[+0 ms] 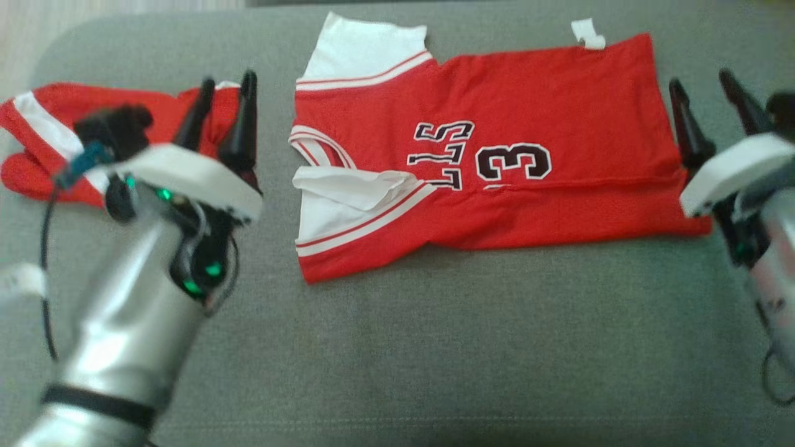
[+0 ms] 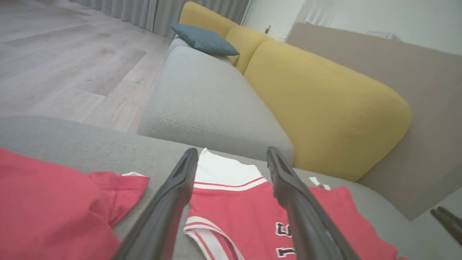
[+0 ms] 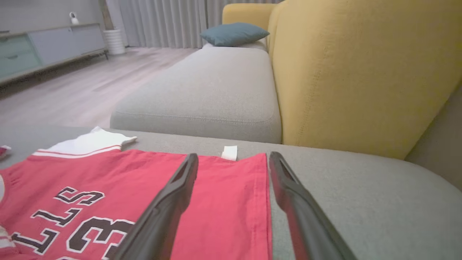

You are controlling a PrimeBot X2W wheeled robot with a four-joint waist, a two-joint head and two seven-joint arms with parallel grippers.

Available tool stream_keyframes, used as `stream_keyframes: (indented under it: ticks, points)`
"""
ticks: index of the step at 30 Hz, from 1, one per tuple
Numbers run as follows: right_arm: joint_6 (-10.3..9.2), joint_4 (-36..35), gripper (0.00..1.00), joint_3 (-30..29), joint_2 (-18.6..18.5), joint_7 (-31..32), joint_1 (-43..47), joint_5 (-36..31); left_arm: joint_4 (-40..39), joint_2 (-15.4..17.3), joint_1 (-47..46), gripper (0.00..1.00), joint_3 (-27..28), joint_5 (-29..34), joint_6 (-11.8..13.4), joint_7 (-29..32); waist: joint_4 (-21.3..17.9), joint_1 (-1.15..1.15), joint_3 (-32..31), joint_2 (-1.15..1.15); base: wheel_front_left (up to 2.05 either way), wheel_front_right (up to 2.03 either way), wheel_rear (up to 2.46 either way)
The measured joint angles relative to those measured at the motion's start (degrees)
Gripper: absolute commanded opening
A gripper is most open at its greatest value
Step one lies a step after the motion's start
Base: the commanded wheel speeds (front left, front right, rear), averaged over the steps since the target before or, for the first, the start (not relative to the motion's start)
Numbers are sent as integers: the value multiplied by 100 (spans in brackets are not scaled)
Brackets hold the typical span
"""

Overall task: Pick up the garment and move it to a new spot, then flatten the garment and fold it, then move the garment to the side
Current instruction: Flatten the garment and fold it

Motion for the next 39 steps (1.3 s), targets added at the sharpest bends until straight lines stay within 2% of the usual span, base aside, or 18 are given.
stream_keyframes:
  ticks: [2,5,9,14,19,25,27,31,39]
  points:
    - [0,-4,100,-365,176,-144,294,-27,-345,-226,441,100,439,193,141,0,-2,0,-135,0,0,0,0]
    - [0,-281,100,-947,357,-210,732,-392,-985,-460,1076,100,936,956,243,-2,0,0,-343,0,0,0,0]
    - [0,-1518,100,-2154,700,-227,1477,-1282,-1500,-805,1905,100,1332,1889,348,-30,13,0,-589,0,0,0,0]
    - [0,-2767,100,-3067,1512,-227,2976,-2280,-1553,-1101,2857,100,1440,2577,327,-37,59,0,-882,0,0,0,0]
    - [0,-3342,100,-3283,2005,-227,3924,-2775,-1679,-1250,3385,100,1767,2928,256,-37,59,0,-1103,0,0,0,0]
    - [0,-3680,100,-3416,2142,-227,4120,-2902,-1568,-1359,3701,100,1946,3000,171,-37,-37,0,-1096,0,0,0,0]
    - [0,-3743,100,-3408,2162,-227,4115,-2930,-1392,-1361,3679,100,1917,3006,107,-37,-62,0,-1037,0,0,0,0]
    - [0,-3771,100,-3379,2180,-227,4096,-3005,-770,-1371,3563,100,1816,3089,133,-36,-133,0,-890,0,0,0,0]
    - [0,-3774,100,-3326,2185,-227,3857,-3053,354,-1399,2649,100,1507,3020,171,118,-319,0,-586,0,0,0,0]
